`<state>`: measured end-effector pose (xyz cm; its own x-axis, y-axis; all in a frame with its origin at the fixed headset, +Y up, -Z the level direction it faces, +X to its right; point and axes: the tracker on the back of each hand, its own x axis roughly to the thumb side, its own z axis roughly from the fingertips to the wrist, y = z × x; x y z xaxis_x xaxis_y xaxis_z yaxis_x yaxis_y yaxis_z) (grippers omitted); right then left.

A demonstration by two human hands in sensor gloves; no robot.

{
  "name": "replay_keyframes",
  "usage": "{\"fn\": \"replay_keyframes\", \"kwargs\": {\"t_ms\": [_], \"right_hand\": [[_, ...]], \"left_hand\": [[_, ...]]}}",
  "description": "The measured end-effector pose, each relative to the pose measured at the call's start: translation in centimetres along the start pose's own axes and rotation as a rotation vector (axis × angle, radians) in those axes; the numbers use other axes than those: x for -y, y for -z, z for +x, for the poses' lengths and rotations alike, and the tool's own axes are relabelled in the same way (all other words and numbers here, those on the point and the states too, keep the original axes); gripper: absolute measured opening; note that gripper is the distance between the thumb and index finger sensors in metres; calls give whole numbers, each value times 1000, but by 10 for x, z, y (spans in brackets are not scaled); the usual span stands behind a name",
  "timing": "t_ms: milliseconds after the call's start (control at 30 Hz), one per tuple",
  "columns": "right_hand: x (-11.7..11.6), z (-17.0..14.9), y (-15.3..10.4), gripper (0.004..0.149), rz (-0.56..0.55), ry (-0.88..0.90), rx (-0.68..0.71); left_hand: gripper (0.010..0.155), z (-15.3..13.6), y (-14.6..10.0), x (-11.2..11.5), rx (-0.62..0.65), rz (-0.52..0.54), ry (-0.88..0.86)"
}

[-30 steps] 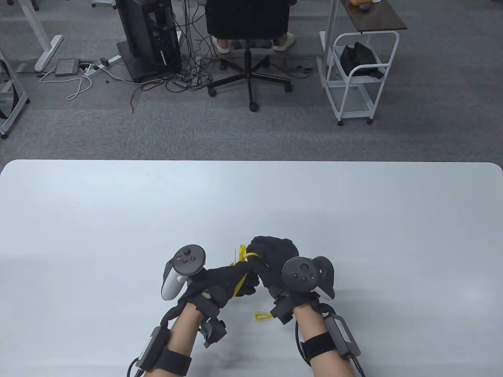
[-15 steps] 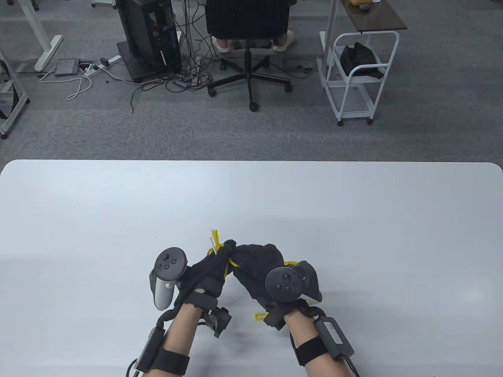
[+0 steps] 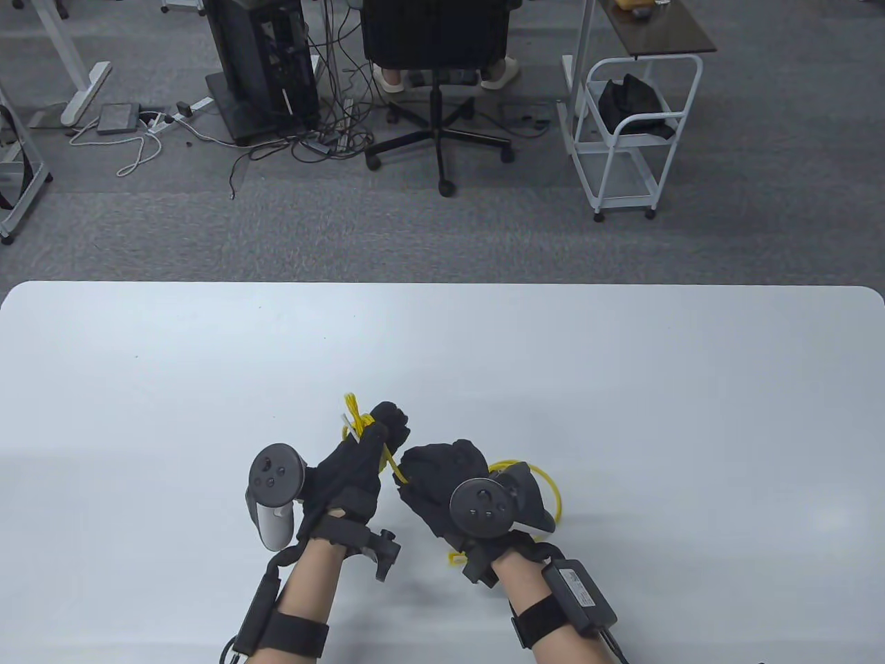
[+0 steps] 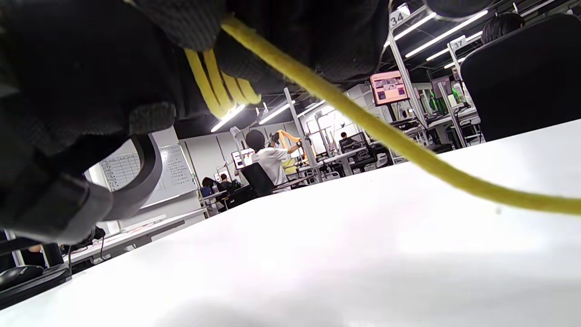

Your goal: Coil the rope

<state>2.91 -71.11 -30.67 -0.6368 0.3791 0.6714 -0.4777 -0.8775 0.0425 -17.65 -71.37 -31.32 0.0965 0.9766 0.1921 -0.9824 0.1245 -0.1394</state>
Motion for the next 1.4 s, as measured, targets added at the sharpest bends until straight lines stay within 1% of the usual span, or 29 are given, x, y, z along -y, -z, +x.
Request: {"fn": "replay_keyframes", "kwargs": {"t_ms": [200, 433, 533, 600, 700, 900, 1067, 1167, 1267, 1400], "right_hand": [[-7, -1, 2, 41, 80, -19, -19], [-13, -4, 3, 41, 149, -48, -44], [-14, -7, 3, 42, 185, -51, -67], [-14, -10, 3, 42, 211, -60, -83], [-12, -15, 3, 42, 212, -70, -109], [-1, -27, -1, 42, 170, -100, -177], [10, -35, -4, 42, 105, -112, -227], [18, -40, -7, 41, 49, -116, -253], [24, -42, -10, 41, -1, -113, -268], [31, -46, -12, 40, -79, -49, -282]], "left_hand": [[57, -1, 0, 2, 40, -19, -152], [58, -4, 3, 9, 48, -122, -322], [58, -4, 4, 14, 51, -173, -339], [59, -3, 5, 18, 55, -207, -305], [59, -3, 5, 23, 53, -244, -276], [60, -3, 7, 31, 32, -339, -270], [61, -7, 9, 37, -40, -476, -235], [61, -8, 9, 38, -70, -517, -186], [61, -9, 10, 39, -91, -534, -156], [62, -12, 10, 38, -144, -566, -106]]}}
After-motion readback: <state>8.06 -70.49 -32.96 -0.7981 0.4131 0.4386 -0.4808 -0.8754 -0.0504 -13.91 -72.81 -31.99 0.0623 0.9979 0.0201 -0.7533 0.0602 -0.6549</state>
